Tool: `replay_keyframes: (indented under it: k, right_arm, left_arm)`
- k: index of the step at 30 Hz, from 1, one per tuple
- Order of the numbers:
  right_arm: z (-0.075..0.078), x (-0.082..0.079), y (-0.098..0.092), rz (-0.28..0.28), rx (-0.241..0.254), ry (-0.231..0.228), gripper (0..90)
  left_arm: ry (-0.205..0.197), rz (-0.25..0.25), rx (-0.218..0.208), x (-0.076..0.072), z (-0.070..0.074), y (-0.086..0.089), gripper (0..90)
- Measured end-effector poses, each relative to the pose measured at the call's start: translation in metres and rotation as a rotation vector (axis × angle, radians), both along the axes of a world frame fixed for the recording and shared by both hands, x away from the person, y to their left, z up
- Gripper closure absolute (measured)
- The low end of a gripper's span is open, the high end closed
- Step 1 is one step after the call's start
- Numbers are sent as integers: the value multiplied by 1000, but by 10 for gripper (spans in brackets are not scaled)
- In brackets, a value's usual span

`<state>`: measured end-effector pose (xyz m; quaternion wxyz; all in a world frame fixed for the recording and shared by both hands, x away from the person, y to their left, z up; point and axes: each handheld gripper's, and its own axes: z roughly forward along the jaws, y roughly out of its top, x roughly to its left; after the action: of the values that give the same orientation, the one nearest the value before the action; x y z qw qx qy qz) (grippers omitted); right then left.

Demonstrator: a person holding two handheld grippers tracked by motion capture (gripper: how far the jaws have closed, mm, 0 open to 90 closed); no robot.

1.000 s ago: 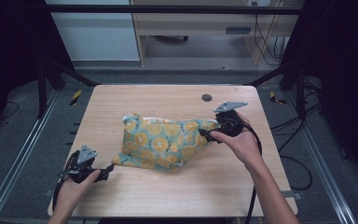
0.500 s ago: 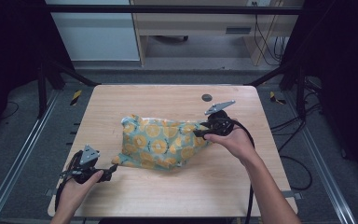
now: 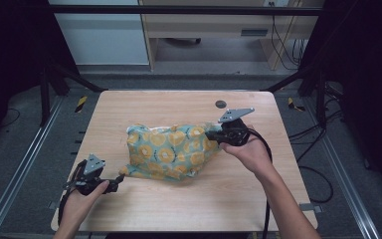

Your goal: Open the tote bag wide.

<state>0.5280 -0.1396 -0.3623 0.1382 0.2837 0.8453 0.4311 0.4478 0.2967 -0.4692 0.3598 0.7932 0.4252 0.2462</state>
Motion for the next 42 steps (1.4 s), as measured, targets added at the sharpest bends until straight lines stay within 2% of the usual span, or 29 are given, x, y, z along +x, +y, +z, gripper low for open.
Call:
replay_keyframes:
  k: [2,5,6,8,10,13,14,15,17,21,26,33,34,37,42]
  right_arm:
    - [1,-3,1,3,-3,-12,896]
    - [10,-18,2,6,22,-56,897]
    - [10,-18,2,6,22,-56,897]
    - [16,-29,4,32,19,-79,897]
    - [18,-36,5,46,18,-91,897]
    - [19,-48,6,58,31,-113,897]
    - [19,-48,6,58,31,-113,897]
    - [20,-57,7,72,39,-128,898]
    - [21,-60,7,79,41,-136,898]
    - [22,-76,15,115,57,-170,898]
    - [17,-90,21,150,61,-194,898]
    - [2,-103,22,175,83,-185,899]
    - [-2,-106,22,184,87,-179,899]
    - [-15,-114,21,215,82,-155,898]
    - [-28,-117,21,230,81,-125,898]
  left_arm:
    - [1,6,5,0,0,1,91]
    - [6,29,0,2,-1,5,91]
    - [6,29,0,2,-1,5,91]
    - [6,36,-8,2,-2,7,91]
    - [-6,20,-57,1,1,9,90]
    - [-21,25,-69,0,4,9,90]
    - [-21,25,-69,0,4,9,90]
    - [-23,28,-78,1,3,9,90]
    - [-22,25,-74,1,3,9,90]
    - [-25,27,-92,1,4,9,90]
    - [-39,30,-93,0,5,10,90]
    - [-56,34,-91,-3,8,11,93]
    - [-57,38,-102,-3,8,10,93]
    - [-55,34,-99,-2,8,10,93]
    - [-62,47,-117,-2,10,12,95]
